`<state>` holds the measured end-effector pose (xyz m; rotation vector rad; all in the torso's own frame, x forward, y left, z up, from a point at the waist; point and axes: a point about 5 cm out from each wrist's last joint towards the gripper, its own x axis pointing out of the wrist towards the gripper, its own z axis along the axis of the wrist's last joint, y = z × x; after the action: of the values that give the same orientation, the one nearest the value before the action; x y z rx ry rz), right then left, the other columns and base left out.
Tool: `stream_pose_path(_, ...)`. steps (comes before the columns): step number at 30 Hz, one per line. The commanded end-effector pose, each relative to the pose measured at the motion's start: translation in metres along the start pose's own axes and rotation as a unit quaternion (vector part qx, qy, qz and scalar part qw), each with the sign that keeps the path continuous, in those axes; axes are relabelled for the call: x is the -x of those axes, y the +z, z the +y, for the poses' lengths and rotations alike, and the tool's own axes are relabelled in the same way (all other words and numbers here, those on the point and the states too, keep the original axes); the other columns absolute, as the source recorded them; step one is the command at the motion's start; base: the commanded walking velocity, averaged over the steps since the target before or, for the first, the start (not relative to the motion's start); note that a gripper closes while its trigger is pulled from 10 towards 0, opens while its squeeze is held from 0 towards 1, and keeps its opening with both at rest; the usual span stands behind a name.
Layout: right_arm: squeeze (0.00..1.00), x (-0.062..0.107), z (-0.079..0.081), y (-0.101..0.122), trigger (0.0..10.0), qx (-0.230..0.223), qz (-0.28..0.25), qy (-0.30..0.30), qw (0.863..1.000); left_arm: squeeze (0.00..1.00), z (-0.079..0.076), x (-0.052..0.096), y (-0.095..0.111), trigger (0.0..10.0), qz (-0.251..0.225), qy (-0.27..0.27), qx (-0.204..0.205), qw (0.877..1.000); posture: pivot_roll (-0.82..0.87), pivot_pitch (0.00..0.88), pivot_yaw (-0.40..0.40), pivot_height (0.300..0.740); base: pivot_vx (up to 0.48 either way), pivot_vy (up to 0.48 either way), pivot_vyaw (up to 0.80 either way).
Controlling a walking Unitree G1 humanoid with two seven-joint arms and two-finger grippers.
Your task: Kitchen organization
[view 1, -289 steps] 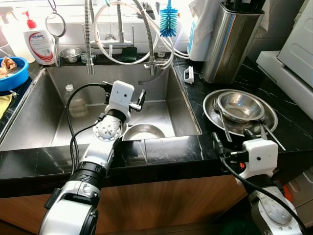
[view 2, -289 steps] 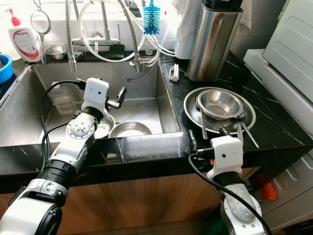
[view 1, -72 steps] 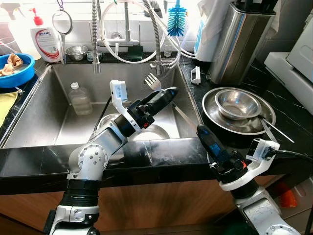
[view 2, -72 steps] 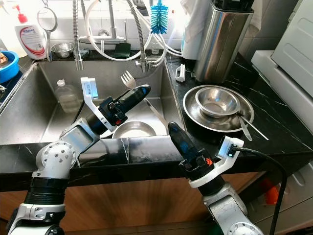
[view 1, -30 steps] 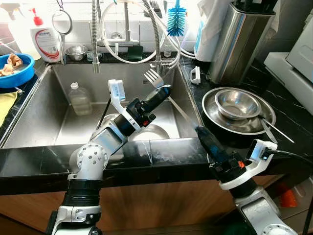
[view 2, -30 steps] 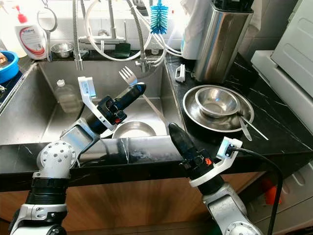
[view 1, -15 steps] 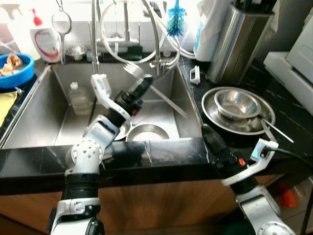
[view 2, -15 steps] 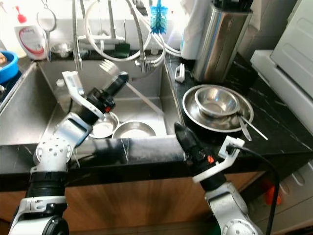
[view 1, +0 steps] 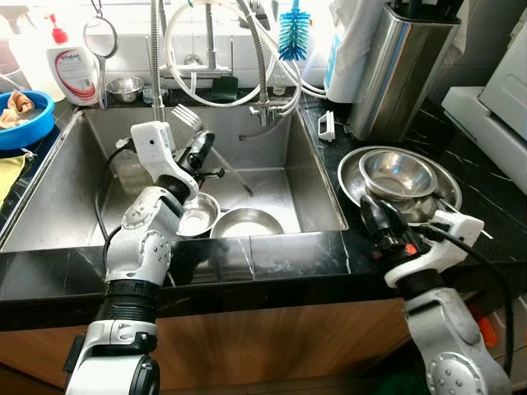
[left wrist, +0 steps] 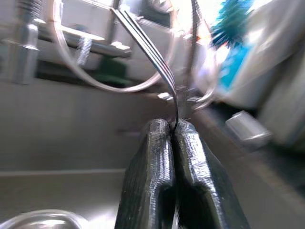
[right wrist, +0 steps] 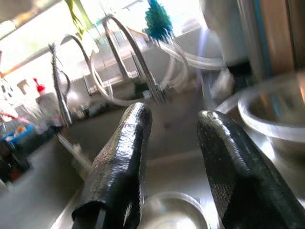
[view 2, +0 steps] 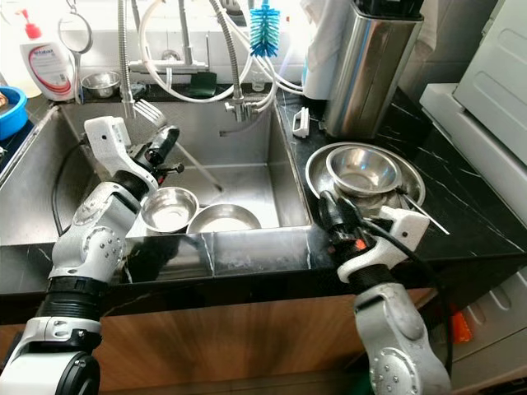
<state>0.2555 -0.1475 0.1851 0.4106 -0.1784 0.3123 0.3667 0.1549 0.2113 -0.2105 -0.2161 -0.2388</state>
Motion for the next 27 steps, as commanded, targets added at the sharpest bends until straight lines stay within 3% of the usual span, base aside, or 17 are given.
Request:
stream_pose_path(1,0.00,-0.002,0.008,0.006,10.0,0.014,-0.010,0.004,1.000,0.00,0.001,-0.003,0.005,10.0,-0.009,0.003,-0.052,0.999,0.02,0.015,-0.041,0.740,0.000,0.000,0.00)
stream_pose_path(3,0.00,-0.004,0.017,0.003,10.0,0.054,0.000,0.013,0.998,0.00,0.003,-0.001,-0.009,10.0,0.028,-0.025,-0.172,0.984,0.02,0.011,-0.040,0.740,0.000,0.000,0.00)
stream_pose_path(5,0.00,-0.004,0.018,0.002,10.0,0.058,0.002,0.013,0.998,0.00,0.003,0.000,-0.011,10.0,0.033,-0.030,-0.184,0.982,0.02,0.011,-0.040,0.740,0.000,0.000,0.00)
stream_pose_path(8,0.00,0.001,0.022,-0.007,10.0,0.125,0.036,0.010,0.991,0.00,0.013,0.004,-0.021,10.0,0.056,-0.022,-0.203,0.977,0.02,0.003,-0.035,0.740,0.000,0.000,0.00)
stream_pose_path(12,0.00,0.005,0.019,-0.003,10.0,0.172,0.038,-0.007,0.984,0.00,0.026,0.007,-0.022,10.0,0.069,-0.020,-0.220,0.973,0.01,0.002,-0.035,0.740,0.000,0.000,0.00)
stream_pose_path(13,0.00,0.008,0.016,0.003,10.0,0.192,0.031,-0.016,0.981,0.00,0.034,0.009,-0.025,10.0,0.081,-0.019,-0.242,0.967,0.01,0.005,-0.034,0.740,0.000,0.000,0.00)
stream_pose_path(18,0.00,0.015,0.010,0.011,10.0,0.238,0.027,-0.040,0.970,0.00,0.039,0.010,-0.029,10.0,0.088,-0.009,-0.234,0.968,0.00,0.019,-0.037,0.740,0.000,0.000,0.00)
stream_pose_path(19,0.00,0.017,0.006,0.010,10.0,0.245,0.028,-0.054,0.968,0.73,0.038,0.010,-0.030,10.0,0.088,-0.005,-0.231,0.969,-0.01,0.023,-0.038,0.740,0.000,0.000,0.00)
stream_pose_path(20,0.00,0.020,0.002,0.010,10.0,0.248,0.027,-0.076,0.965,1.00,0.037,0.010,-0.032,10.0,0.088,-0.003,-0.224,0.970,-0.01,0.029,-0.040,0.740,0.000,0.000,0.00)
stream_pose_path(27,0.00,0.030,-0.016,0.006,10.0,0.257,0.015,-0.166,0.952,1.00,0.024,0.009,-0.042,10.0,0.089,-0.012,-0.206,0.974,-0.02,0.045,-0.044,0.740,0.000,0.000,0.00)
